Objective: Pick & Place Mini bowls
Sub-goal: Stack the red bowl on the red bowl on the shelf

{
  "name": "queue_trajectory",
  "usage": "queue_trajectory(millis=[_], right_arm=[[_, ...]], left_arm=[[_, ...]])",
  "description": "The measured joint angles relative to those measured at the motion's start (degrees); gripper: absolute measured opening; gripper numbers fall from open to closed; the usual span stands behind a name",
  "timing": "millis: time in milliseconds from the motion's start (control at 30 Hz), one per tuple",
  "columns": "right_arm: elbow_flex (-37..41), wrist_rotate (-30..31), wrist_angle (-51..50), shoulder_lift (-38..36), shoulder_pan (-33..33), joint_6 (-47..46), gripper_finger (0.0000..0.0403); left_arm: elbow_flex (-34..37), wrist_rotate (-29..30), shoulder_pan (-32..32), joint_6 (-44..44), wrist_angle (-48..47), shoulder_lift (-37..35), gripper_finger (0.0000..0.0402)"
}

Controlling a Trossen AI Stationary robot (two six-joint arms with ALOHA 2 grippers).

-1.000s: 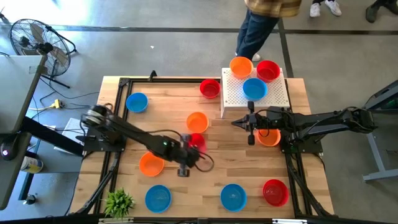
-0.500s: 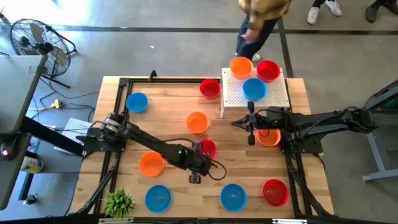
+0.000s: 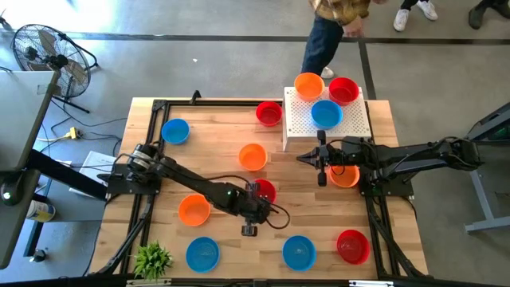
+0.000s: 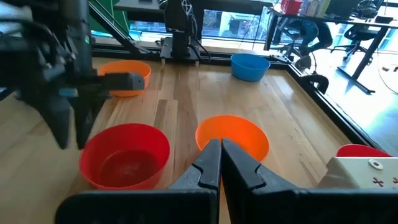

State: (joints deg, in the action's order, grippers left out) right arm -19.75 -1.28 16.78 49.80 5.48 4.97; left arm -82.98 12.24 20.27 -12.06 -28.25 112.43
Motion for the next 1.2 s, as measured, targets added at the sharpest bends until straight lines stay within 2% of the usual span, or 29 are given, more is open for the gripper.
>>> queue_trajectory(millis=[100, 167, 267, 333, 467, 667, 833, 933, 1100, 1200], right_arm=[[0.00, 0.01, 0.00, 0.00, -0.02, -0.04, 0.0000], [0.00, 0.83, 0.08, 0.00, -0.02, -1.09, 0.0000], [0.00, 4.10, 0.08, 0.00, -0.02, -4.46, 0.0000], [0.00, 5.40, 0.01, 0.00, -0.02, -6.15, 0.0000], [0.00, 8.06, 0.07, 0.00, -0.02, -8.42, 0.0001], [-0.01, 13.04, 0.17, 0.03, -0.76, -14.37, 0.0001], [-2.74, 19.64, -3.39, 0.47, -4.73, -19.93, 0.0001], [-6.36, 23.39, -9.02, 1.45, -8.05, -24.13, 0.0001], [-14.13, 29.62, -21.46, 5.82, -13.91, -31.44, 0.0001], [-19.23, 30.64, -27.47, 10.16, -16.84, -35.95, 0.0001]], left_arm=[[0.11, 0.15, 0.69, 2.02, -0.81, -1.59, 0.0129], [0.28, 2.55, 1.77, 4.64, -0.52, -3.28, 0.0130], [2.14, 6.00, 2.97, 5.59, 0.65, -6.34, 0.0114], [5.38, 6.17, 3.26, 4.97, 4.01, -8.73, 0.0097], [15.65, 6.21, 3.34, 3.72, 16.18, -13.72, 0.0057], [33.49, 5.24, 3.36, 2.83, 41.55, -22.48, 0.0007], [46.45, 6.80, 1.91, 4.25, 57.68, -29.92, 0.0005], [53.27, 7.89, -0.01, 4.82, 65.37, -33.55, 0.0004], [63.15, 7.88, -3.88, 6.59, 80.23, -36.43, 0.0001], [68.06, 7.82, -5.87, 7.39, 89.12, -36.58, 0.0001]])
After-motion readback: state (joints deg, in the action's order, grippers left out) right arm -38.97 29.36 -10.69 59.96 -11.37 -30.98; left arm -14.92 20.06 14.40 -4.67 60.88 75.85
